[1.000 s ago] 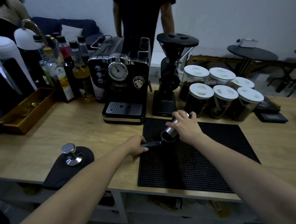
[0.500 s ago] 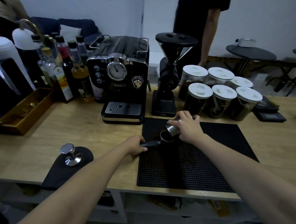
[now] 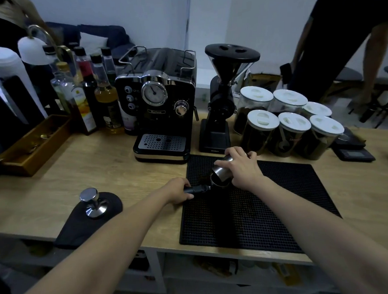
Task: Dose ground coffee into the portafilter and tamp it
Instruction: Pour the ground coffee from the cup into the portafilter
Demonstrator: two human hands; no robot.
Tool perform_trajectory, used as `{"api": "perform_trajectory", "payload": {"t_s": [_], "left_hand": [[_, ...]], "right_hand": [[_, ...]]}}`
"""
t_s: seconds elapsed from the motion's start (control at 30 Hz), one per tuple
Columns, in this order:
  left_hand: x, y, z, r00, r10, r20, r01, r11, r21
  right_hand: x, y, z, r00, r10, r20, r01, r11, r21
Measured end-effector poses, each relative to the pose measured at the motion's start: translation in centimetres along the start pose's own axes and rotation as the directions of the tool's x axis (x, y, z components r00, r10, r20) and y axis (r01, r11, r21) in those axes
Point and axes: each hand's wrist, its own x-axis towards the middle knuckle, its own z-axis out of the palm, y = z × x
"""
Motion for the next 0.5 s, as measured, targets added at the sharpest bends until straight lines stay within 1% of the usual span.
{"api": "perform_trajectory", "payload": {"t_s": [0.1, 0.2, 0.5], "left_hand": [[0.0, -0.02, 0.07, 1.0, 0.001, -0.004, -0.001, 1.0, -0.006], [-0.05, 0.03, 0.11, 1.0, 0.007, -0.009, -0.007, 1.0, -0.008], [-0.04, 0.14, 0.05, 1.0, 0.008, -0.008, -0.008, 1.0, 0.001]], "right_hand": [[-0.03, 0.55, -0.14, 0.999, 0.016, -0.028, -0.017, 0.999, -0.043], [-0.05, 0.54, -0.25, 1.0, -0.027, -0.011, 0.026, 0.994, -0.102], [-0.18, 0.53, -0.32, 1.0, -0.022, -0.012, 0.021, 0.993, -0.116]]}}
